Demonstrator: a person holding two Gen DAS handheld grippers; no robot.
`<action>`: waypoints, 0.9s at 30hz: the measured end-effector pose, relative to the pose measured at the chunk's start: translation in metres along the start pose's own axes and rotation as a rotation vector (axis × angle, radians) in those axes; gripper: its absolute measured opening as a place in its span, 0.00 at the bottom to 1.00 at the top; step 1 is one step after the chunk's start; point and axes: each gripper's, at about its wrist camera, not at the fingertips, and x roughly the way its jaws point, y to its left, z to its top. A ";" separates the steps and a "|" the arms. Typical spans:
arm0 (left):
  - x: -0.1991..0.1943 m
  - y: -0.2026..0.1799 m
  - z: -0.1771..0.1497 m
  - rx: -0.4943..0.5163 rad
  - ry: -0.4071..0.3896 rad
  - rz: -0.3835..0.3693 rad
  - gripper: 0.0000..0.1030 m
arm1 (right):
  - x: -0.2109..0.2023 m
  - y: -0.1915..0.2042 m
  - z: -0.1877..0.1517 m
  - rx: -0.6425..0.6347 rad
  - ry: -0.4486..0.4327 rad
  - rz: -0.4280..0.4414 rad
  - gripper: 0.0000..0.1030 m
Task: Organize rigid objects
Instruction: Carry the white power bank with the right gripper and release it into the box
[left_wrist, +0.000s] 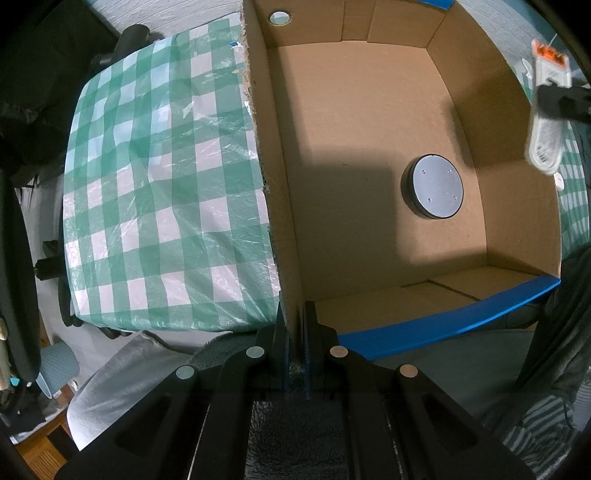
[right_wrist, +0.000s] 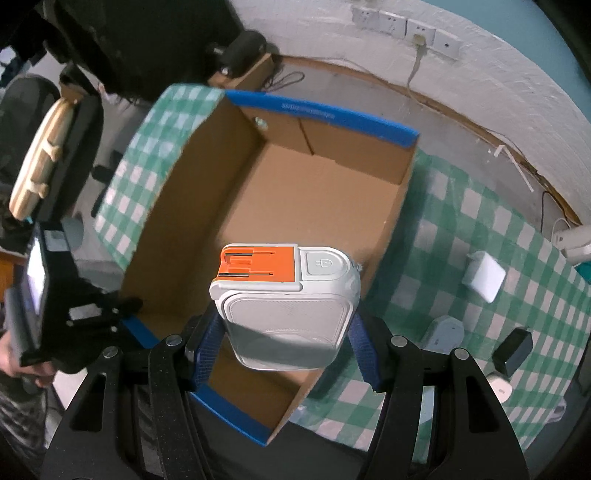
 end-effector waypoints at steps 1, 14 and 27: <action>0.000 0.000 0.000 0.000 0.000 0.000 0.05 | 0.003 0.000 0.000 -0.004 0.005 -0.007 0.61; 0.000 0.001 0.000 0.002 -0.002 -0.003 0.05 | 0.041 0.004 -0.004 -0.035 0.069 -0.095 0.61; -0.005 -0.002 -0.001 0.011 -0.009 0.005 0.05 | 0.023 0.000 -0.006 -0.025 -0.001 -0.065 0.68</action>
